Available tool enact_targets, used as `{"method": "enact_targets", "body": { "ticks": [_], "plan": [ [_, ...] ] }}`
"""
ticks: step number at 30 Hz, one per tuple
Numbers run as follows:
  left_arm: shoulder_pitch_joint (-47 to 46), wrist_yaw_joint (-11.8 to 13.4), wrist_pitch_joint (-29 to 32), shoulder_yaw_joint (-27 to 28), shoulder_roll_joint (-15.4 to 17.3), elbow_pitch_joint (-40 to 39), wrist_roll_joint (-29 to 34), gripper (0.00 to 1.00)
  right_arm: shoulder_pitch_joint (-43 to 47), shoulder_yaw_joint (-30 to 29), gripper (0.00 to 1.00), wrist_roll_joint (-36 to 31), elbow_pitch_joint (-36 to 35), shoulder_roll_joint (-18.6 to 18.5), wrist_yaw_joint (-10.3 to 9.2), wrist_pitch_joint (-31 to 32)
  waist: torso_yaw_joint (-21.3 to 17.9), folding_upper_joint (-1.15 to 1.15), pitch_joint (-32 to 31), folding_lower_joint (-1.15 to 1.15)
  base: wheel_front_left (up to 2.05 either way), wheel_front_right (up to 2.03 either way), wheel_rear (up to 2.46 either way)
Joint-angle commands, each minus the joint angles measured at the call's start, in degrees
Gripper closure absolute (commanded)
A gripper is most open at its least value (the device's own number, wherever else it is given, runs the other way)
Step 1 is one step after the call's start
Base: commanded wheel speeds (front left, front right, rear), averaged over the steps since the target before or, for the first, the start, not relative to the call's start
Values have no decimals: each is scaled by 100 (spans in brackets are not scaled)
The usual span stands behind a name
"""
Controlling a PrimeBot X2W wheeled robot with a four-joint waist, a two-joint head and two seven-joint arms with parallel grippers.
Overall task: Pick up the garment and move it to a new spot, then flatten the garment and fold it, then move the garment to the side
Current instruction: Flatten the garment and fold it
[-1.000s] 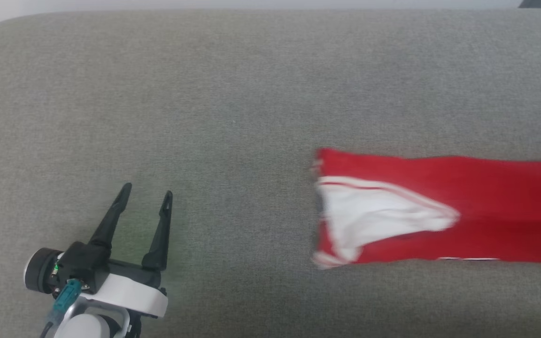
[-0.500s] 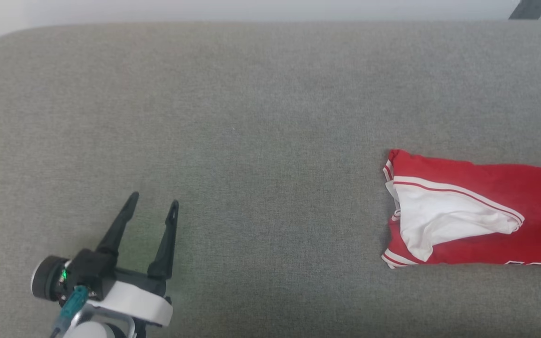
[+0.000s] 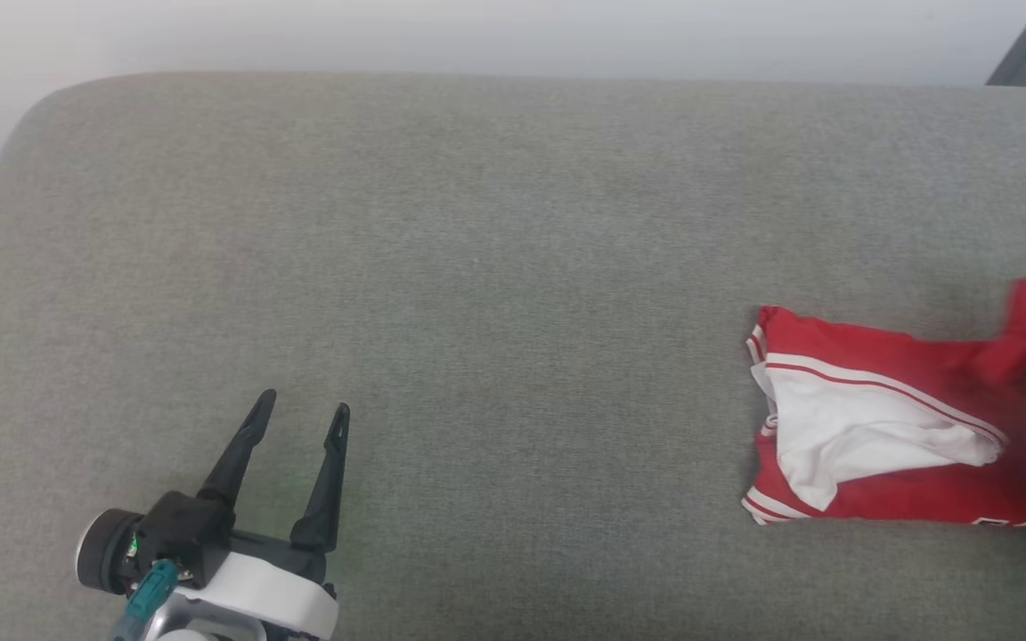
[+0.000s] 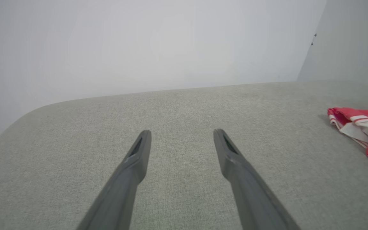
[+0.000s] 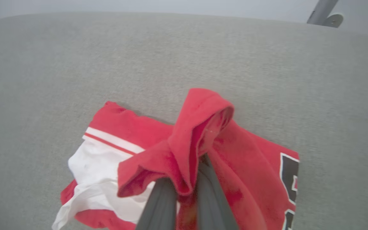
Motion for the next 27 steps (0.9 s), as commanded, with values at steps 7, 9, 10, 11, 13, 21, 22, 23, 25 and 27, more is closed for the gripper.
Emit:
{"method": "enact_targets", "body": {
  "ticks": [7, 9, 10, 11, 13, 21, 22, 23, 25, 27],
  "plan": [
    [-20, -6, -24, -106, -46, 53, -24, 0, -72, 645, 100, -203, -591, 422, -4, 339, 221, 0, 5, 0, 0, 0, 0],
    [-62, -6, -24, -142, -62, 67, -26, 0, -127, 804, 100, -260, -598, 502, -4, 392, 274, 0, 30, 0, 0, 0, 0],
    [-79, -6, -24, -154, -62, 76, -29, 0, -153, 890, 100, -288, -581, 540, -4, 402, 296, 0, 40, 0, 0, 0, 0],
    [-103, -6, -24, -171, -62, 80, -33, 0, -190, 953, 100, -309, -556, 578, -4, 413, 321, 0, 63, 0, 0, 0, 0],
    [-141, -6, -24, -189, -56, 103, -46, 0, -253, 1117, 100, -320, -467, 657, -4, 435, 362, 0, 97, 0, 0, 0, 0],
    [-315, -6, -24, -265, -81, 206, -93, 0, -496, 1553, 100, -414, 250, 751, -4, 143, 451, 0, 202, 0, 0, 0, 0],
    [-336, -6, -24, -273, -82, 213, -106, 0, -519, 1596, 100, -405, 334, 764, -4, 74, 455, 0, 199, 0, 0, 0, 0],
    [-350, -6, -24, -275, -82, 218, -122, 0, -535, 1643, 100, -395, 406, 768, -4, 15, 455, 0, 194, 0, 0, 0, 0],
    [-344, -6, -24, -262, -66, 231, -149, 0, -567, 1709, 74, -361, 529, 788, -4, -131, 436, 0, 176, 0, 0, 0, 0],
    [-305, -6, -24, -225, -45, 245, -159, 0, -581, 1787, 0, -351, 599, 799, -4, -256, 390, 0, 139, 0, 0, 0, 0]
  ]
}}
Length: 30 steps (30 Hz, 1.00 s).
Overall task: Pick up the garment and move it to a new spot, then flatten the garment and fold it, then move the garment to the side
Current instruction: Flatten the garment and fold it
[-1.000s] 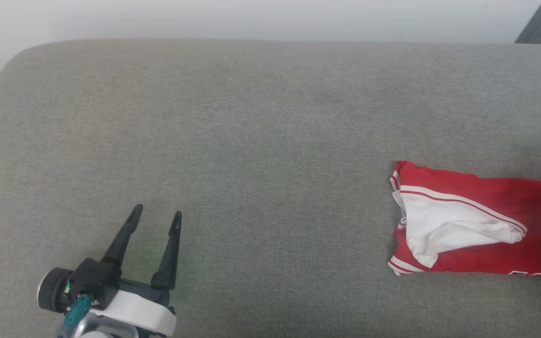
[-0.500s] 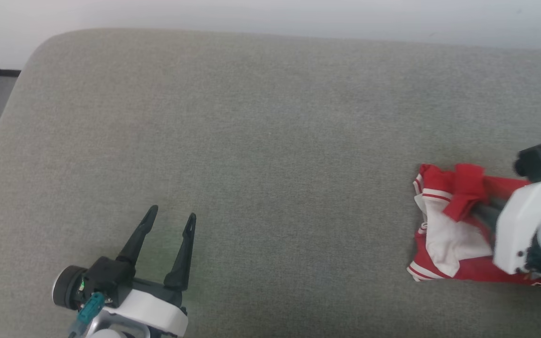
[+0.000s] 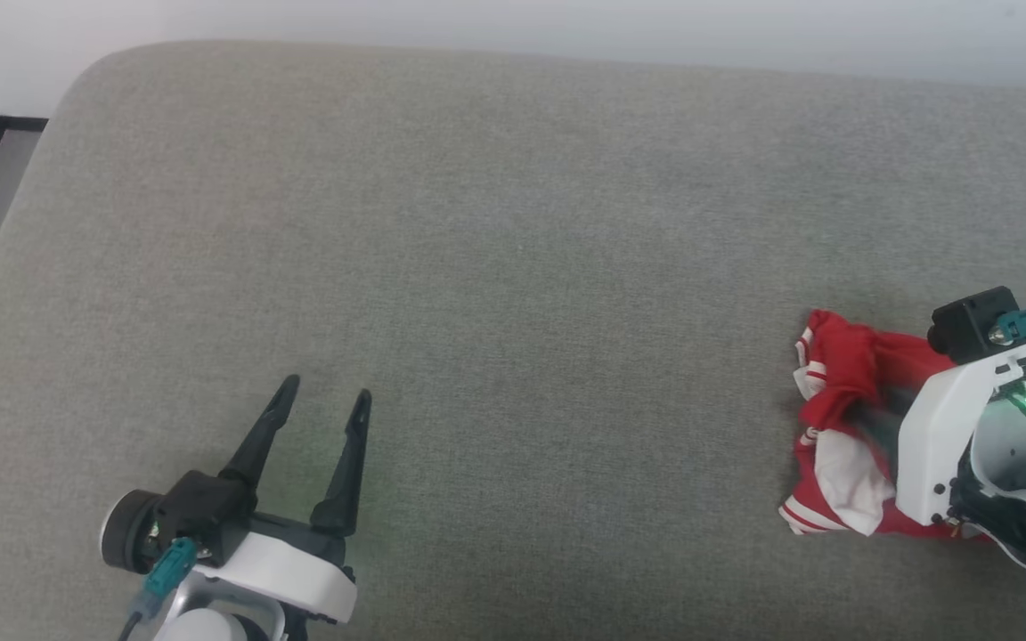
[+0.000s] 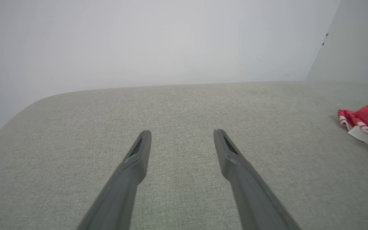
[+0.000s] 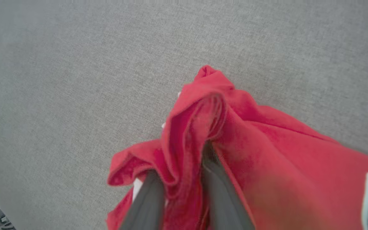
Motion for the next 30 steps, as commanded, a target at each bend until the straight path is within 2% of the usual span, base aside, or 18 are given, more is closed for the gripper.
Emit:
{"method": "enact_targets", "body": {
  "ticks": [1, 8, 13, 21, 27, 30],
  "plan": [
    [0, -6, -24, 45, 24, 13, -27, 0, -53, 65, 0, 36, 33, 14, -3, -131, -60, 0, -48, 0, 0, 0, 0],
    [109, -6, -24, 111, 78, 54, -67, 0, -126, 40, 0, 281, 24, -74, -3, -539, -290, 0, -257, 0, 0, 0, 0],
    [198, -6, -24, 125, 88, 118, -133, 0, -103, 46, 0, 400, 72, -149, -3, -1054, -492, 0, -447, 0, 0, 0, 0],
    [309, -6, -24, 148, 64, 325, -340, 0, 7, 171, 0, 239, 507, -258, -2, -2607, -766, 0, -780, 0, 0, 0, 0],
    [417, -6, -24, 284, 9, 541, -391, 0, 256, 68, 0, 5, 1028, -98, -2, -4017, -880, 0, -1064, 0, 0, 0, 0],
    [503, -6, -24, 384, 47, 527, -407, 0, 381, 5, 0, -151, 1096, 5, -2, -4410, -930, 0, -1177, 0, 0, 0, 0]
  ]
}}
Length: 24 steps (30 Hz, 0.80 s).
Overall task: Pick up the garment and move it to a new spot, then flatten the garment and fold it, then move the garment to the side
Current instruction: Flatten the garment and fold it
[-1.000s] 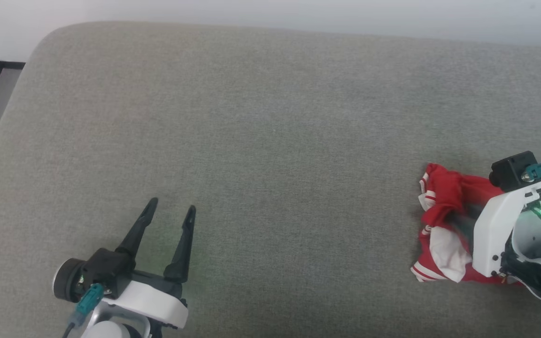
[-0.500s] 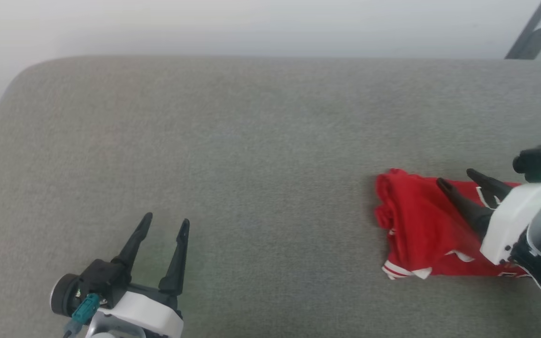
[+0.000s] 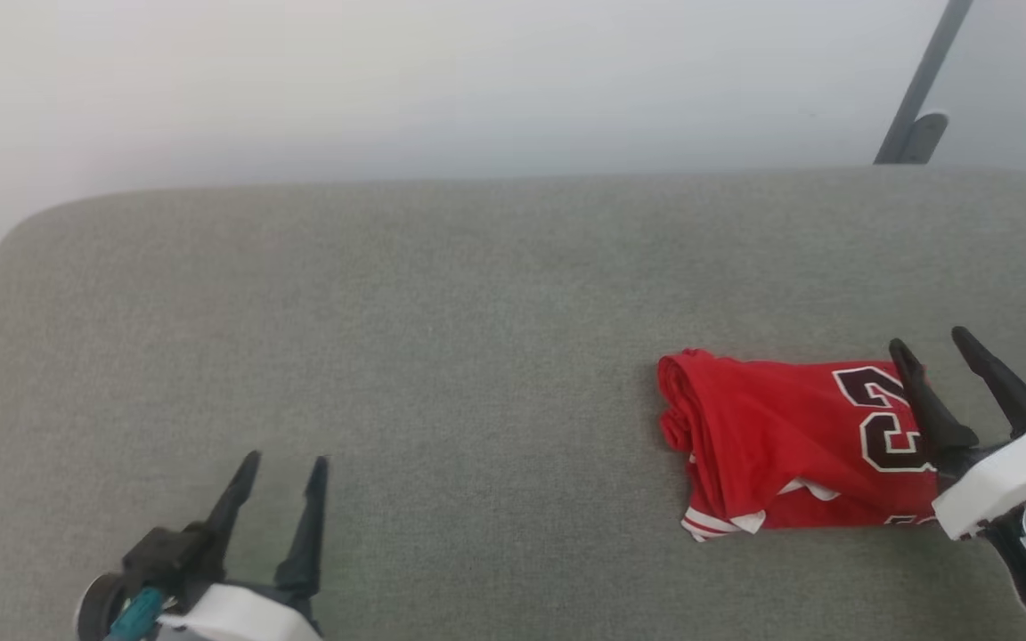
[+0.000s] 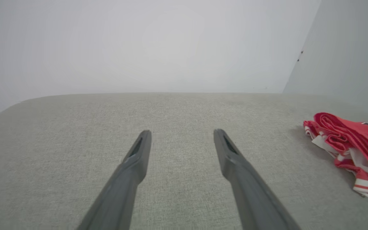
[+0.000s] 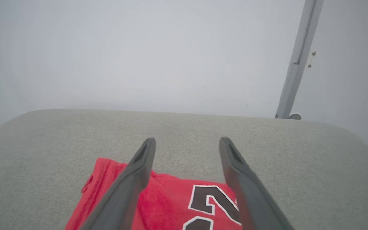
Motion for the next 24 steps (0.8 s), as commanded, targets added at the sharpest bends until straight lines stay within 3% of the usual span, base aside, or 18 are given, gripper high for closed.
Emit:
{"method": "enact_targets", "body": {
  "ticks": [1, 11, 24],
  "plan": [
    [101, -6, -24, 59, 33, -37, -35, 0, 88, -84, 0, -51, 5, 92, -1, -90, -56, 0, -101, 0, 0, 0, 0],
    [589, -6, -24, 335, 57, -424, 75, 0, 864, -1258, 0, -1064, -642, 772, -2, -185, -50, 0, -280, 0, 0, 0, 0],
    [1346, -6, -24, 669, -160, -1258, 361, 0, 2079, -2050, 0, -1327, -1602, 1314, -1, -181, 199, 0, -283, 0, 0, 0, 0]
  ]
}}
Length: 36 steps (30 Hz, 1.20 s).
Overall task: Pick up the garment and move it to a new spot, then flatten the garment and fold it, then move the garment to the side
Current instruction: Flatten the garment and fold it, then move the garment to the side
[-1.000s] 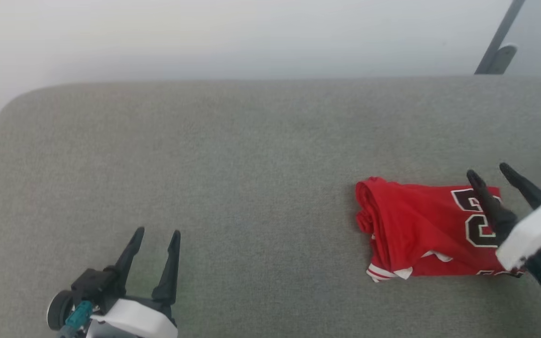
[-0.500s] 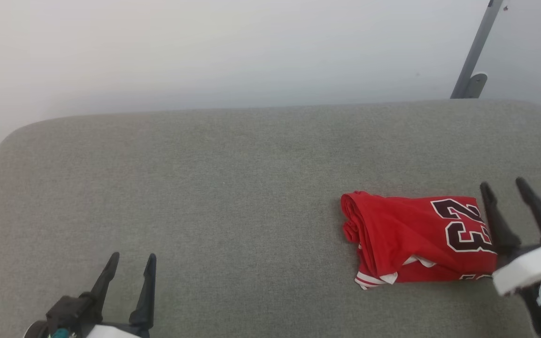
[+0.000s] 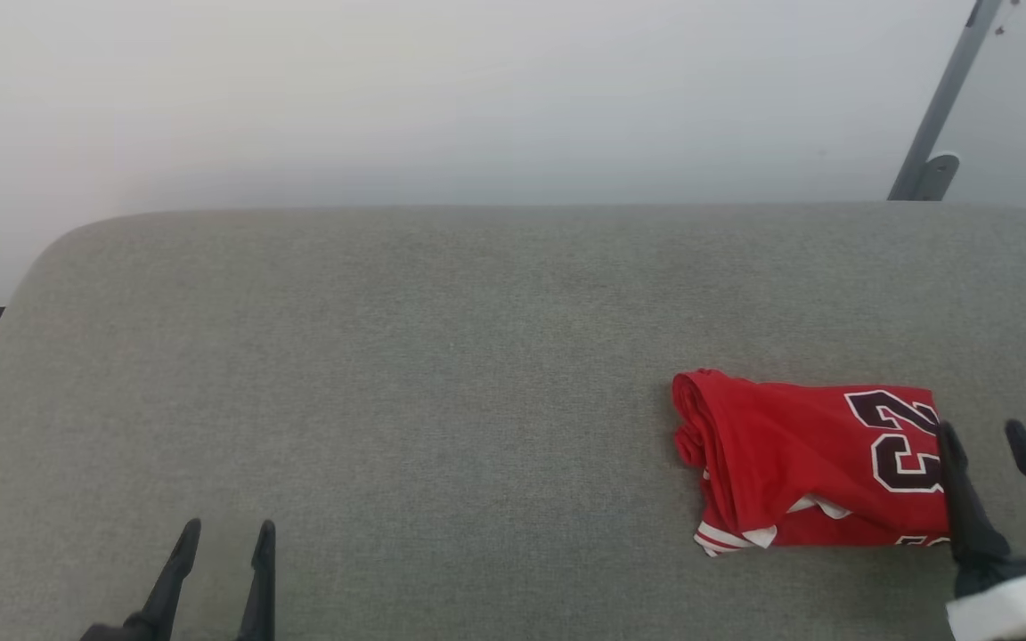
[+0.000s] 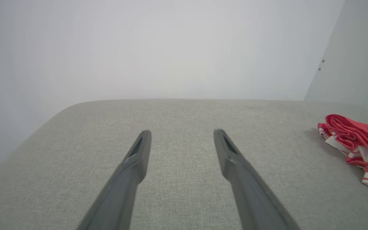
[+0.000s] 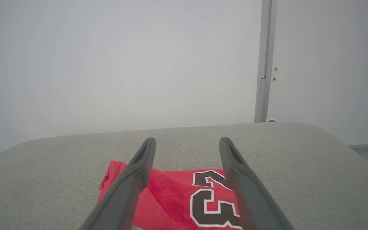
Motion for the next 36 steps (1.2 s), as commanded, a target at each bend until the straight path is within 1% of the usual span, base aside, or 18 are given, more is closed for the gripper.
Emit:
{"method": "enact_targets", "body": {
  "ticks": [1, 5, 11, 20, 24, 27, 29, 33, 36],
  "plan": [
    [63, -6, -24, 24, -27, -32, 20, 0, 61, -1, 0, -29, -44, 47, -1, -13, 17, 0, 6, 0, 0, 0, 0],
    [227, -6, -24, 99, -98, -224, 94, 0, 285, -223, 0, -29, -278, 155, -1, 80, 65, 0, 44, 0, 0, 0, 0],
    [163, -6, -24, 81, -149, -227, 128, 0, 311, -241, 0, -90, -479, 240, -1, 217, 76, 0, 50, 0, 0, 0, 0],
    [42, -7, -24, 4, -179, -194, 108, 0, 294, -275, 0, -71, -606, 264, -1, 350, 96, 0, 86, 0, 0, 0, 0],
    [-117, -7, -24, -152, -157, -165, 199, 0, 156, -268, 0, 14, -618, 165, -1, 540, 117, 0, 194, 0, 0, 0, 0],
    [-275, -7, -24, -241, -165, -127, 203, 0, -47, -219, 0, 66, -571, -37, -1, 857, 101, 0, 340, 0, 0, 0, 0],
    [-438, -7, -24, -308, -156, -146, 196, 0, -269, -171, 0, 106, -505, -253, -2, 1147, 67, 0, 499, 0, 0, 0, 0],
    [-822, -7, -24, -482, -120, -119, 202, 0, -780, -83, 0, 286, -175, -789, -2, 1942, 17, 0, 906, 0, 0, 0, 0],
    [-1174, -7, -24, -637, -83, -83, 195, 0, -1210, 87, 0, 416, 4, -1282, -2, 2462, 27, 0, 1205, 0, 0, 0, 0]
  ]
}}
